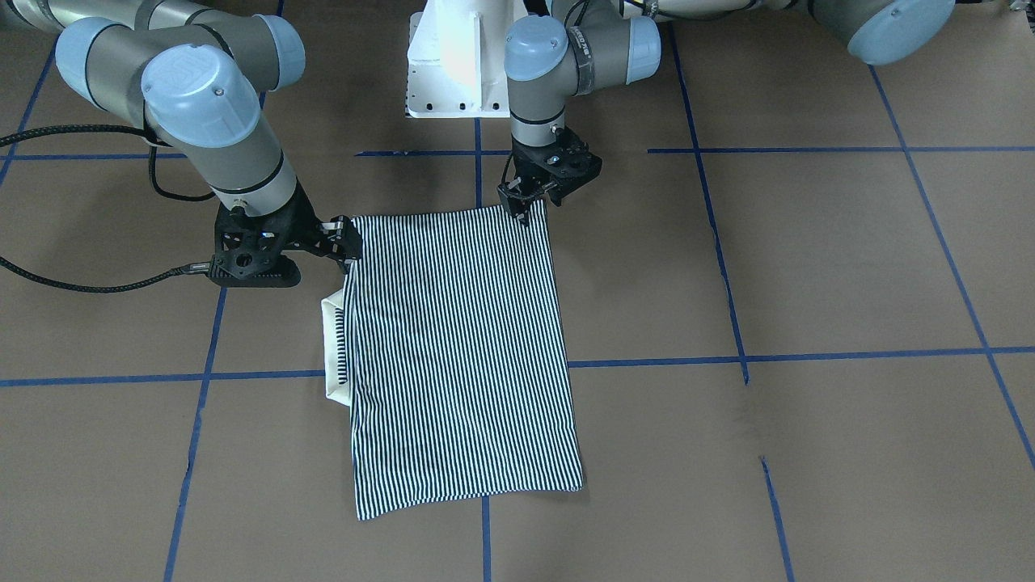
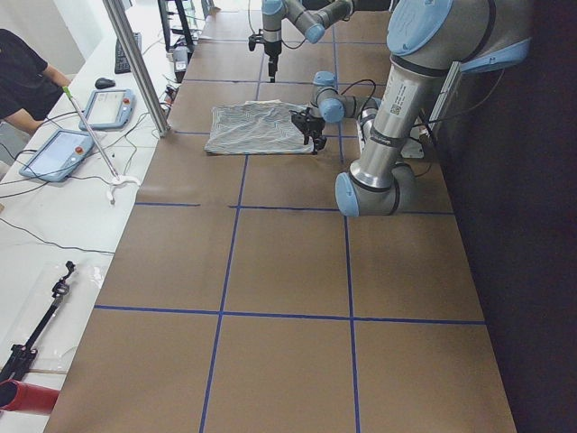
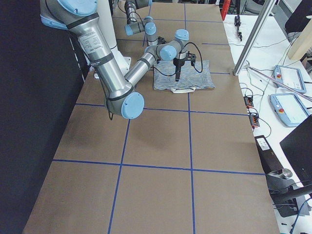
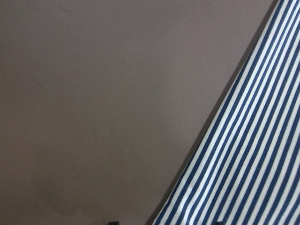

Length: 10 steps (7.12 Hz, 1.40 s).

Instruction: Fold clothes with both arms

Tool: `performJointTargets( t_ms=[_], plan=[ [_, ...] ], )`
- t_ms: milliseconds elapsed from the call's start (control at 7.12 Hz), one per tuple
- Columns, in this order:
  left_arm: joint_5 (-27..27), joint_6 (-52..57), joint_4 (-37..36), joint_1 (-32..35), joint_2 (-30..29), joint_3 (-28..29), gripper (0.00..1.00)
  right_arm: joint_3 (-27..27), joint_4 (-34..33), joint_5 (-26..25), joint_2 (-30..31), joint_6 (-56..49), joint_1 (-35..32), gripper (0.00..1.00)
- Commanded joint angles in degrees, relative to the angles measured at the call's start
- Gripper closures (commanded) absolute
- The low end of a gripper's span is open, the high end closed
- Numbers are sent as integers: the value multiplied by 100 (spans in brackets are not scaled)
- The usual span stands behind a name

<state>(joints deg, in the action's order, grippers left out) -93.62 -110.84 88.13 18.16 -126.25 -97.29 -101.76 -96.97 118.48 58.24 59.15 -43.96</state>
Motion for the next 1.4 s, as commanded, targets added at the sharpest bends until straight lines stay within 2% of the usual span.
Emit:
performJointTargets(
  t_ms=[0,281,562,983,1124,1264],
  plan=[
    [1,-7,29,-6,-23,34,30,7,-6,0,12,-9,1,0],
    [1,-34,37,-6,-40,34,47,7,3,-18,12,-17,1,0],
    [-8,-43,55,-6,-49,34,56,51,3,-35,-5,-26,1,0],
    [1,19,73,-23,-49,34,81,60,3,-44,3,-26,1,0],
    [10,89,81,-23,-40,8,95,60,-6,-44,3,-26,1,0],
    [1,385,64,-32,-14,-36,100,60,3,-44,3,-26,1,0]
  ],
)
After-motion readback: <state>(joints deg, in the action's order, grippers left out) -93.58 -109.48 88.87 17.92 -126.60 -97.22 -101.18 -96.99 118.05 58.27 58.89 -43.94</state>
